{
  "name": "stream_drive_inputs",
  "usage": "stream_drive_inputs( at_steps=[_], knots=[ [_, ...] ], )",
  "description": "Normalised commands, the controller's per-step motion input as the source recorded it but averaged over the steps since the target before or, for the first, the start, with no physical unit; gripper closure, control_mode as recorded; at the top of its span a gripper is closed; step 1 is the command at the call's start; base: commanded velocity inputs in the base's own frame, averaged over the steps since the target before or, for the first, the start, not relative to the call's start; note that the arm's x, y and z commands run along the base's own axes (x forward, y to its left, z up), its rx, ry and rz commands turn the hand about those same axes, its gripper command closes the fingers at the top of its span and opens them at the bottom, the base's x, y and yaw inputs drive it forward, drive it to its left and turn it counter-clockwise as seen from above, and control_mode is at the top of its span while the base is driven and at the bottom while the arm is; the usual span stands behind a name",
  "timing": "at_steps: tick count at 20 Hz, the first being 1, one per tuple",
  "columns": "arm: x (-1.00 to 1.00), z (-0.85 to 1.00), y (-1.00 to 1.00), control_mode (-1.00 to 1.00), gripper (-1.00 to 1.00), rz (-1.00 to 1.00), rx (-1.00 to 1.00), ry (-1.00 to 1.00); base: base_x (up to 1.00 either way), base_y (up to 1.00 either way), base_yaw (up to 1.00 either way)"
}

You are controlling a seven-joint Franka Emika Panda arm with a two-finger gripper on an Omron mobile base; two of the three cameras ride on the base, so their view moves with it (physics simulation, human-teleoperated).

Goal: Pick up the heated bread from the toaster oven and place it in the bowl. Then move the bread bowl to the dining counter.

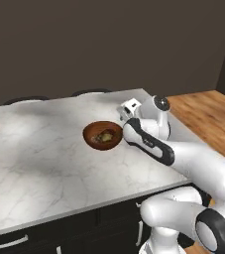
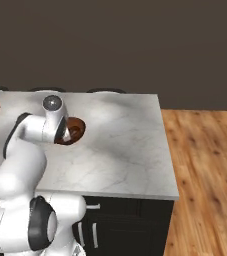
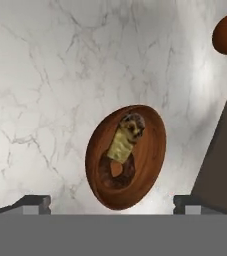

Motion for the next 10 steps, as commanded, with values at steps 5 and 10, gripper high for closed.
stream_drive_inputs(
  at_steps=[5, 10],
  knots=[
    [-1.00, 0.10, -0.37, -1.00, -1.00, 0.00, 0.00, -0.26, 0.00, 0.00, 0.00],
    [-1.00, 0.02, -0.65, -1.00, -1.00, 0.00, 0.00, -0.15, 0.00, 0.00, 0.00]
  ],
)
